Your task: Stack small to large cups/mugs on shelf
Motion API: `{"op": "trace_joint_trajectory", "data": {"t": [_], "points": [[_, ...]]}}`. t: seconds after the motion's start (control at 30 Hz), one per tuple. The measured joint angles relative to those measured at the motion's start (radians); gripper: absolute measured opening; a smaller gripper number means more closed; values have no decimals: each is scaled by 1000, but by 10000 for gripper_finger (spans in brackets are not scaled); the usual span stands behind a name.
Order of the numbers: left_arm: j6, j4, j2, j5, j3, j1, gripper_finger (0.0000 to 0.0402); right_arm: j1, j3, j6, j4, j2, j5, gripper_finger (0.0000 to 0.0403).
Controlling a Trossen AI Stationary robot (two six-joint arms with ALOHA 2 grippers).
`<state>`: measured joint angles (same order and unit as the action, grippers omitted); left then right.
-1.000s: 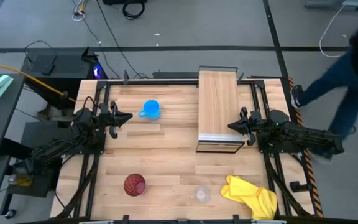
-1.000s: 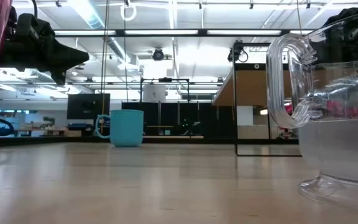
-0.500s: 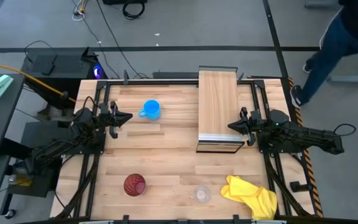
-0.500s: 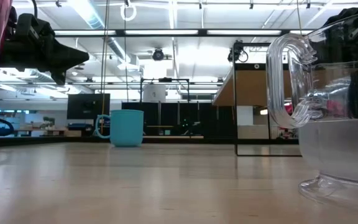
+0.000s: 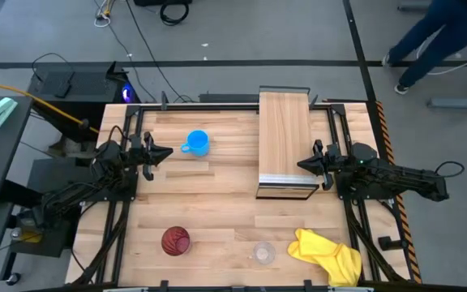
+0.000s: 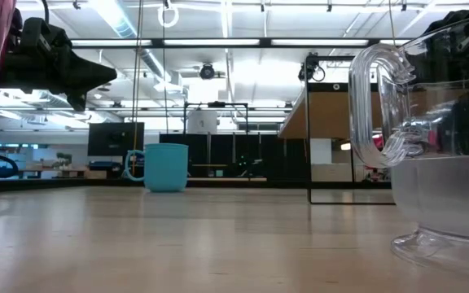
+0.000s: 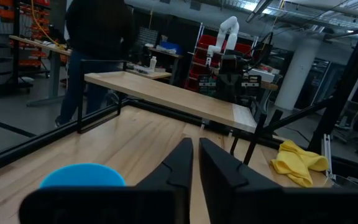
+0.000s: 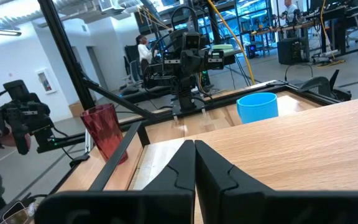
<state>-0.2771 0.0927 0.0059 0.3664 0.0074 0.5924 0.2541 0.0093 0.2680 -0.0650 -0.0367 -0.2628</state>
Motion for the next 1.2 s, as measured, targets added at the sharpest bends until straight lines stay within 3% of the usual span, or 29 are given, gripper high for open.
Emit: {"op": "trace_joint_trajectory", "data": {"t": [0.43, 0.63, 0.8, 0.9, 1.07, 1.2], "points": [[-36, 1, 0, 0, 0, 0, 40, 0, 0, -41, -1, 0, 12, 7], [-349, 62, 0, -12, 0, 0, 35, 0, 0, -77, -2, 0, 26, 7], [-657, 146, 0, -111, 0, 0, 30, 0, 0, -75, -6, 0, 26, 7], [-765, 184, 0, -184, 0, 0, 31, 0, 0, 22, -63, 0, 26, 7], [-856, 233, 0, -303, 0, 0, 38, 0, 32, 341, -215, 0, 28, 7], [-863, 245, 0, -363, 0, 0, 39, 0, 113, 384, -262, 0, 69, 7]]}}
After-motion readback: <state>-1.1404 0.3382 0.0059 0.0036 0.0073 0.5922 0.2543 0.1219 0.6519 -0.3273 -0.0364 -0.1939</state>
